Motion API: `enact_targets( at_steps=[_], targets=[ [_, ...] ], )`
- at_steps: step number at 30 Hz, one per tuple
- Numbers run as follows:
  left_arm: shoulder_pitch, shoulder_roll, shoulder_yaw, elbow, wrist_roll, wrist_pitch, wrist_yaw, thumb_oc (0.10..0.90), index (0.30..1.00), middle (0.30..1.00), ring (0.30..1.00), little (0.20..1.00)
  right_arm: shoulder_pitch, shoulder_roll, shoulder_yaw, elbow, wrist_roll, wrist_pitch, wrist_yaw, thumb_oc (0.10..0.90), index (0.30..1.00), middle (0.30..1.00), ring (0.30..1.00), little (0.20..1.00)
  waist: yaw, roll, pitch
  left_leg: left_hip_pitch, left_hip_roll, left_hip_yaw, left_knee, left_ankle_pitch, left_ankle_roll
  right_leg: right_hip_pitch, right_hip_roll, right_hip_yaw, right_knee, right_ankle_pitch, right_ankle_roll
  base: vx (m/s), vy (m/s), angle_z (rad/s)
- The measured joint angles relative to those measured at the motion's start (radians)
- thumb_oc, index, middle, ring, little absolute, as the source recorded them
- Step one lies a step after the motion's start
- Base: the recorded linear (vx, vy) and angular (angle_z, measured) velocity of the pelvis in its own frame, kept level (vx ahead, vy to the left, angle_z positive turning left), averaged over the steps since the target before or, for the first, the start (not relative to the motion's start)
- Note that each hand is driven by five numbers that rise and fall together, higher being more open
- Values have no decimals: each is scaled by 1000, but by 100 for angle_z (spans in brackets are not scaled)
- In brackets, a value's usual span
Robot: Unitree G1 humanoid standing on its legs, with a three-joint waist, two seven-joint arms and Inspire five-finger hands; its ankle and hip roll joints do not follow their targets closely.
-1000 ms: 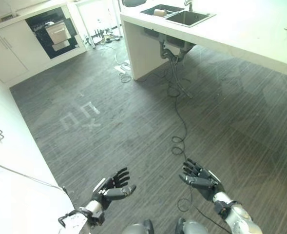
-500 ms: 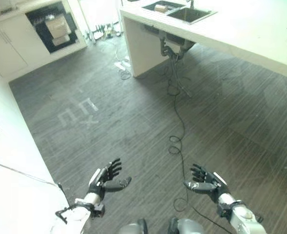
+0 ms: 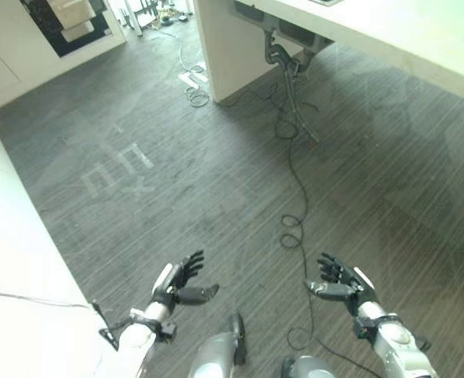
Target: Place the dishes in the dishwasher.
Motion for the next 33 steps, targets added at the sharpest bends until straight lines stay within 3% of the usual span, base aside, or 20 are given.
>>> enact_targets(
  at_steps=[2, 3, 5, 7, 9, 11, 12, 14, 15, 16, 17, 18, 19, 20, 21, 23, 25, 26, 30, 33],
  targets=[
    [3, 76, -39, -50, 14, -17, 30, 800, 900, 900, 900, 900, 30, 38, 17, -41, -4, -35, -4, 800, 900, 900, 900, 900, -8, -11, -34, 54, -54, 60, 4, -152, 33, -263, -160, 22, 530, 117, 16, 305, 191, 26],
    [12, 71, -41, -51, 14, -1, 54, 800, 900, 900, 900, 900, 22, 22, 36, -76, -4, -38, -1, 800, 900, 900, 900, 900, -11, 30, -35, 67, -51, 63, -2, -172, 44, -352, -139, -2, 520, 86, 1, 392, 6, -32],
    [13, 68, -44, -50, 17, 4, 61, 800, 900, 900, 900, 900, 16, 20, 44, -96, -4, -48, 4, 800, 900, 900, 900, 900, -48, 75, -18, 113, -67, 41, -83, -144, 28, -417, -34, -38, 306, 26, -14, 333, -101, 19],
    [17, 62, -44, -51, 39, 7, 58, 800, 900, 900, 900, 900, 44, 10, 41, -76, -4, -43, 3, 800, 900, 900, 900, 900, -89, 75, -18, 199, -101, 2, -189, -129, -10, -402, 74, -77, -50, 36, -46, 437, -116, 66],
    [19, 59, -41, -38, 44, 8, 59, 800, 900, 900, 900, 900, 42, -14, 39, -43, -2, -45, 9, 800, 900, 900, 900, 900, -81, 46, -13, 249, -135, 18, -196, -218, -153, -430, 87, -163, -242, 76, -96, 450, -134, 20],
    [23, 68, -39, -22, 53, 12, 45, 800, 900, 900, 900, 900, 44, -13, -5, -3, -1, -49, 15, 800, 900, 900, 900, 900, -109, 3, -3, 286, -181, 20, -123, -289, 59, -505, 14, -184, -256, 120, -72, 507, -154, 38],
    [23, 68, -39, -22, 53, 12, 45, 800, 900, 900, 900, 900, 44, -13, -5, -3, -1, -49, 15, 800, 900, 900, 900, 900, -109, 3, -3, 286, -181, 20, -123, -289, 59, -505, 14, -184, -256, 120, -72, 380, -158, -3],
    [96, 22, -36, -1, 79, 30, 41, 800, 900, 900, 900, 900, 56, -22, -49, -1, -1, -44, 23, 800, 900, 900, 900, 900, -112, 51, -6, 374, -222, 23, -104, -315, -40, -525, 91, -240, -196, 109, -288, 310, -194, -52],
    [112, 29, -36, -2, 84, 27, 36, 800, 900, 900, 900, 900, 68, -17, -45, -9, -1, -44, 26, 800, 900, 900, 900, 900, -109, 12, -12, 366, -252, 20, -19, -301, -106, -468, 86, -205, -253, 101, -365, 542, -268, -35],
    [116, 12, -35, 14, 91, 28, 34, 800, 900, 900, 900, 900, 64, -30, -49, 2, -1, -39, 25, 800, 900, 900, 900, 900, -103, 14, -3, 329, -219, -17, 150, -371, -137, -425, 77, -116, -272, 270, -335, 703, -337, 36],
    [112, 36, -24, -13, 90, 18, 38, 800, 900, 900, 900, 900, 71, -15, -38, 5, -2, -35, 21, 800, 900, 900, 900, 900, -96, 0, -6, 266, -68, -120, 228, -433, -229, -377, 96, -1, -241, 241, -296, 655, -325, 50],
    [116, 31, -18, -46, 89, 16, 46, 800, 900, 900, 900, 900, 70, -28, -37, -14, -3, -39, 23, 800, 900, 900, 900, 900, -89, 2, -10, 259, -7, -153, 101, -409, -232, -378, 60, 2, -141, 202, -282, 568, -312, 33],
    [143, 15, -17, -64, 85, 11, 48, 800, 900, 900, 900, 900, 63, -63, -33, -41, -3, -42, 31, 800, 900, 900, 900, 900, -82, 26, -38, 309, -13, -136, 2, -409, -215, -418, 45, -39, -39, 148, -250, 485, -325, -43],
    [177, 8, -19, -64, 81, 12, 46, 800, 900, 900, 900, 900, 39, -80, -7, -52, -3, -58, 39, 800, 900, 900, 900, 900, -75, 49, -76, 368, -47, -114, -32, -350, -296, -400, 87, -83, -5, 44, -266, 387, -282, -61],
    [169, 30, -13, -64, 78, 14, 44, 800, 900, 900, 900, 900, 32, -65, -8, -52, -3, -75, 49, 800, 900, 900, 900, 900, -63, -12, -81, 286, -117, -99, 183, -269, -326, -331, 86, -75, -85, -3, -336, 409, -304, -31],
    [145, -18, -21, -53, 77, 15, 36, 800, 900, 900, 900, 900, 23, -81, -20, -29, -4, -79, 48, 800, 900, 900, 900, 900, -42, 21, -67, 58, -61, -76, 590, -96, -259, -253, 89, -15, -139, -4, -300, 300, -184, -35],
    [143, -2, -16, -59, 77, 15, 19, 800, 900, 900, 900, 900, 29, -75, -15, -8, -4, -79, 52, 800, 900, 900, 900, 900, -25, 6, -61, -69, 6, -58, 689, -78, -229, -178, 90, 15, -161, -40, -285, 322, -29, -43],
    [142, -2, -17, -58, 77, 15, 16, 800, 900, 900, 900, 900, 30, -71, -17, 1, -4, -78, 45, 800, 900, 900, 900, 900, -24, -3, -53, -114, 13, -66, 644, -88, -188, -132, 85, 29, -183, -47, -262, 355, 74, -54],
    [144, 2, -25, -19, 83, 13, 14, 800, 900, 900, 900, 900, 16, -48, 5, 4, -3, -88, 32, 800, 900, 900, 900, 900, -28, -18, -48, -101, -19, -80, -129, -15, -109, 40, 63, 122, -266, -81, -128, 444, 182, -83],
    [142, 2, -27, -19, 83, -8, 11, 800, 900, 900, 900, 900, 15, -51, 32, 25, -2, -93, 8, 800, 900, 900, 900, 900, 0, -1, -52, -163, -33, -276, -286, 33, -148, 138, 42, 192, -344, -127, -81, 414, 177, -79]
  ],
)
